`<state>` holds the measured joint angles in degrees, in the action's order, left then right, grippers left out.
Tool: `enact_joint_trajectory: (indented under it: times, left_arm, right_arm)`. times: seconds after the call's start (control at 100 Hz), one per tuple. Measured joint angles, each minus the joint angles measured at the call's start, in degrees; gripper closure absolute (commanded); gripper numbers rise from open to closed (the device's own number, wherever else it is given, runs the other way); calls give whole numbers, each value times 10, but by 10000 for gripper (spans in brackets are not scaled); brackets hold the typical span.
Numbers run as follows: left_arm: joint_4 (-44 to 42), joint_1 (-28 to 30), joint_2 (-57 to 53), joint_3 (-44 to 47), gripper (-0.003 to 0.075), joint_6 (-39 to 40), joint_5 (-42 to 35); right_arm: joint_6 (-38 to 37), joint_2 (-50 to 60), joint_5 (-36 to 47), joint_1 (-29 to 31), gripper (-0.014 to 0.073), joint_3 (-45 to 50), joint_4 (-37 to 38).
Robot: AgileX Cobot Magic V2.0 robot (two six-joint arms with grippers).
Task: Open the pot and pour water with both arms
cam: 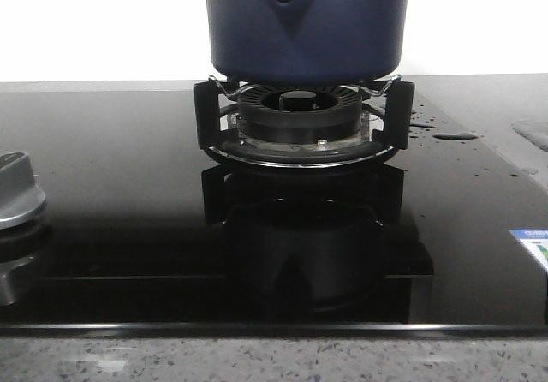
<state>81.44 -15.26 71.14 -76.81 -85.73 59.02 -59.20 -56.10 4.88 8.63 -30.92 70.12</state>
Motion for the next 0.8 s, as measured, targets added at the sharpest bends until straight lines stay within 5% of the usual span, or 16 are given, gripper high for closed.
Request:
enact_joint_trajectory:
  times: [0.36,0.48,0.67,0.8]
  left_arm:
    - [37,-63,121,-2,575,-32,-55]
    - [77,-73,167,-2,575,-68,-75]
    - [123,-75,224,-2,575,-127,-108]
    - [134,-75,252,-2,575,-143,-119]
  right_arm:
    - [0,158,-3,-5,-42,0,0]
    - [0,212,-3,-5,163,0,0]
    - [0,265,-7,-5,666,0,0]
    - [0,275,-7,-5,659,0,0]
